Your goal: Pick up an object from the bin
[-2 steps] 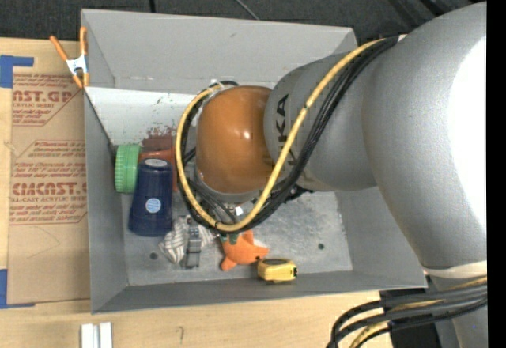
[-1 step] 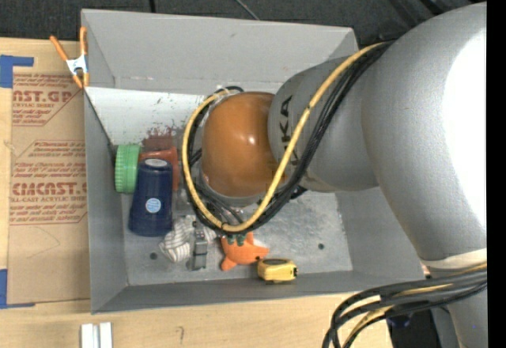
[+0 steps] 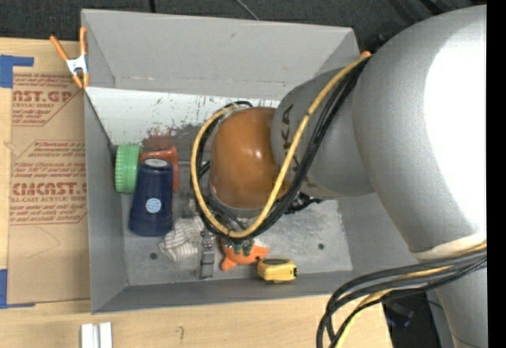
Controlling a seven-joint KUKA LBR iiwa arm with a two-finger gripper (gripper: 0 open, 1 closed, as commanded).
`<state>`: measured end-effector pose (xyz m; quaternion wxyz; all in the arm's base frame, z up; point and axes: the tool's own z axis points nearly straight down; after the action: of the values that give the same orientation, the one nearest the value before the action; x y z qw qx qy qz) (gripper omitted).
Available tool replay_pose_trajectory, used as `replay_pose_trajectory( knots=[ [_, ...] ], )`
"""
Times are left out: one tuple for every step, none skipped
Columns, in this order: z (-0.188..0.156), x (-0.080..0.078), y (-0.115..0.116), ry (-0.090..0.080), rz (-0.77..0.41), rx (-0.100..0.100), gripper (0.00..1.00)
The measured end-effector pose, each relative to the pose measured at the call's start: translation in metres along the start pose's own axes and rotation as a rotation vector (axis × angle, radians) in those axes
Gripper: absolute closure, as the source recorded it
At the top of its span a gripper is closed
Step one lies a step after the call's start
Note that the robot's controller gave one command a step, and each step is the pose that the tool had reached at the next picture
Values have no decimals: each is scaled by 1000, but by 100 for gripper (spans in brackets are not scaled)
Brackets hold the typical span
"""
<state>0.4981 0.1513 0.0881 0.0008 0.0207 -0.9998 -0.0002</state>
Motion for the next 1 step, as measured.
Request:
replay_pose_trajectory(
  knots=[
    [13,3,-11,-3,198,-2,100]
  ],
)
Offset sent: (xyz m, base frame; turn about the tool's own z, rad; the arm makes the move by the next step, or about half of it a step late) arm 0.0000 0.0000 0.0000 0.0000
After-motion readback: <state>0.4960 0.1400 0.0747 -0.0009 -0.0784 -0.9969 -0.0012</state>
